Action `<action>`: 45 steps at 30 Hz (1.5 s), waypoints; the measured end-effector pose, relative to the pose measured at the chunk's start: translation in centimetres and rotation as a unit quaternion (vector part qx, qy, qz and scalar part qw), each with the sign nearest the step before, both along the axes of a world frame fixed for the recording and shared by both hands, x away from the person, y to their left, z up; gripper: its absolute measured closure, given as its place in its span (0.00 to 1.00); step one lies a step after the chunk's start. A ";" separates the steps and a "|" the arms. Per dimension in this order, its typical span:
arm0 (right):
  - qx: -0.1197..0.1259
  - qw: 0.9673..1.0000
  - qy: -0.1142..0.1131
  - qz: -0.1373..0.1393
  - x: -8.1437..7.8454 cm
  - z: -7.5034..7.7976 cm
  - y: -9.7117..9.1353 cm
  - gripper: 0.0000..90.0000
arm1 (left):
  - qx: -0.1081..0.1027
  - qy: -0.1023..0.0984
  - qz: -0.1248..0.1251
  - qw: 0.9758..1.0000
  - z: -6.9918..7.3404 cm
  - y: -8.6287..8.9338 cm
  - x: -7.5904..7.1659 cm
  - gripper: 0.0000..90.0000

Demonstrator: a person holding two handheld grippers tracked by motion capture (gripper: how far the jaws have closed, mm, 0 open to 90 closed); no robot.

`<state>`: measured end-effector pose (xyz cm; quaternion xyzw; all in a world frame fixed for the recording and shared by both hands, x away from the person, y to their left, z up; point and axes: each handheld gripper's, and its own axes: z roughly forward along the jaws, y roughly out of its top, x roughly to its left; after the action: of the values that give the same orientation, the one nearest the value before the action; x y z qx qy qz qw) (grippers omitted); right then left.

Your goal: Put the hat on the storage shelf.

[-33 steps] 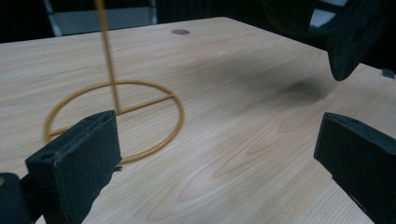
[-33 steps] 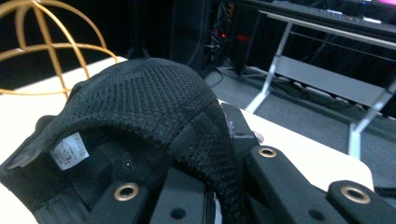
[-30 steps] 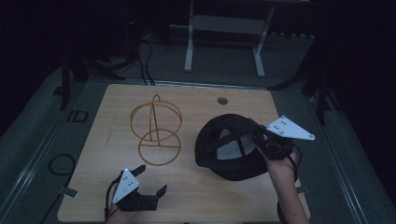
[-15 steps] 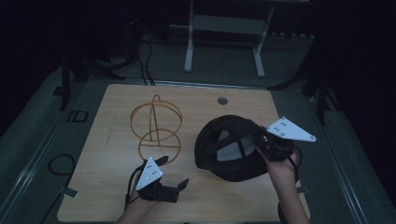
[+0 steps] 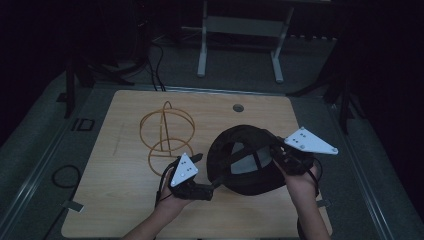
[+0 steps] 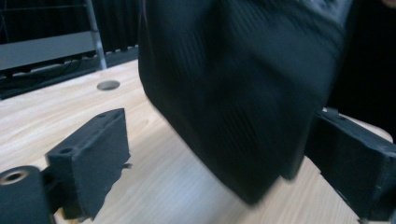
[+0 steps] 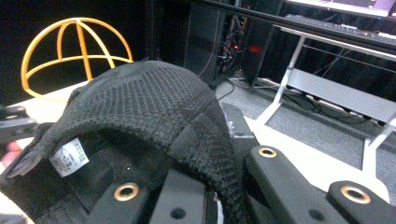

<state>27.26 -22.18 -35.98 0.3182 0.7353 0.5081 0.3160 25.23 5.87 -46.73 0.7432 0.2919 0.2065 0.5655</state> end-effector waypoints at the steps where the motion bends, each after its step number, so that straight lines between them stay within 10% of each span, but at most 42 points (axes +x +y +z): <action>1: 0.002 1.000 0.001 0.007 -0.2 0.0 0.0 0.98 | -0.003 -0.007 0.001 1.000 0.3 -0.2 0.4 0.17; 10: 0.002 1.000 -0.005 0.014 -0.9 0.0 -0.4 0.98 | -0.029 -0.011 0.009 0.999 1.3 -1.0 1.4 0.62; 13: 0.002 1.000 0.000 0.013 -1.0 -0.6 -0.6 0.98 | -0.037 -0.009 0.031 0.999 1.9 -1.1 1.8 0.96; 32: 0.032 0.999 0.008 0.019 -2.5 -2.4 -2.0 0.96 | 0.002 -0.043 0.061 0.997 6.0 -1.8 2.0 0.99; 37: 0.041 0.998 0.007 0.043 -3.0 -2.4 -2.1 0.62 | 0.000 -0.047 0.066 0.997 7.1 -1.8 2.4 0.99; 45: 0.025 0.995 0.024 0.093 -4.8 -3.0 -2.3 0.43 | 0.002 -0.054 0.062 0.997 7.9 -1.5 2.6 0.99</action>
<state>22.47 -24.45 -38.99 0.2682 0.7560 0.5462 0.2413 27.79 4.40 -38.80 0.7124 0.3060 0.2820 0.5651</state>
